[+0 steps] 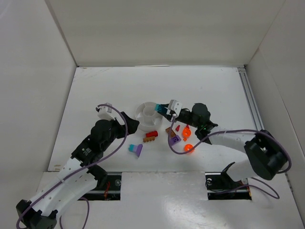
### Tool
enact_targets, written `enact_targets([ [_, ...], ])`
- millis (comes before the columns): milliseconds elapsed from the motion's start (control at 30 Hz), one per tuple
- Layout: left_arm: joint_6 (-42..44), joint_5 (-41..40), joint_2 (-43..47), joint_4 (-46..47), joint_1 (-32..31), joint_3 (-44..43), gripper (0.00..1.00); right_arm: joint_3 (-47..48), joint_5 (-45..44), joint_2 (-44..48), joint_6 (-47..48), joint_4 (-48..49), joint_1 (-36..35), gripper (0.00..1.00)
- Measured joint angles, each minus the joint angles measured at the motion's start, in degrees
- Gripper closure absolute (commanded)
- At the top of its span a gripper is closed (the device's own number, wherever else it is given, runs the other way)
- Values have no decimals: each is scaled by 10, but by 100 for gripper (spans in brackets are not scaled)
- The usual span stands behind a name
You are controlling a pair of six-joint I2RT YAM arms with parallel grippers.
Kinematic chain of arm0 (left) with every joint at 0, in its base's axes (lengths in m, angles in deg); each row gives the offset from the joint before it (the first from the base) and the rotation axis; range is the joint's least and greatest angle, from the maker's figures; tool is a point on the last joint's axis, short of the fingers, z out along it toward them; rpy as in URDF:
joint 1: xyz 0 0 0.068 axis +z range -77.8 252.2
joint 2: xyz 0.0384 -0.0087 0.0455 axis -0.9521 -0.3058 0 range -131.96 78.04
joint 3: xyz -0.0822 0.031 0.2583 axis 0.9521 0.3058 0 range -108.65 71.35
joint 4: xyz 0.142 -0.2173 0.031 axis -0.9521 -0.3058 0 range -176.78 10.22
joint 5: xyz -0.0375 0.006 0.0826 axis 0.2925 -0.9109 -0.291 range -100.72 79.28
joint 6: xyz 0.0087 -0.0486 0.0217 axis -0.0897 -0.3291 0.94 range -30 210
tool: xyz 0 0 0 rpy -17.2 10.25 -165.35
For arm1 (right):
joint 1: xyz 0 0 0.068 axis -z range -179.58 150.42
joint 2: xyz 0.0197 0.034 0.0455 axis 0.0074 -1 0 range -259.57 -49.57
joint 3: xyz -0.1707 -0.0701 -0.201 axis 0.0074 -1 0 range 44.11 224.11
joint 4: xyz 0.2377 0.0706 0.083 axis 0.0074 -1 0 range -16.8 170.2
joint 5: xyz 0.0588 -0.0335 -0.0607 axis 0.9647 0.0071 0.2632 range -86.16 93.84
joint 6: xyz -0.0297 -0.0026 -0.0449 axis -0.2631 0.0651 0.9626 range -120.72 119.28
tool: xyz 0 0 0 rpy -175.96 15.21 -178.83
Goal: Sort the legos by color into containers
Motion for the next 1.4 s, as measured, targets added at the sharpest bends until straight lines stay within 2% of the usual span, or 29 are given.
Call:
enact_targets([
  [267, 4, 0, -11, 5, 0, 0, 0, 10, 124, -136, -57, 210, 12, 70],
  [433, 4, -3, -11, 4, 0, 0, 0, 10, 165, -188, -113, 273, 39, 69],
  [700, 4, -17, -9, -11, 0, -1, 0, 11, 194, -252, -179, 314, 60, 65],
  [1067, 3, -26, -4, -22, 0, -1, 0, -5, 202, -267, -208, 325, 60, 38],
  [1400, -7, -27, 1, -37, 0, -1, 0, -15, 209, -243, -214, 312, 60, 30],
])
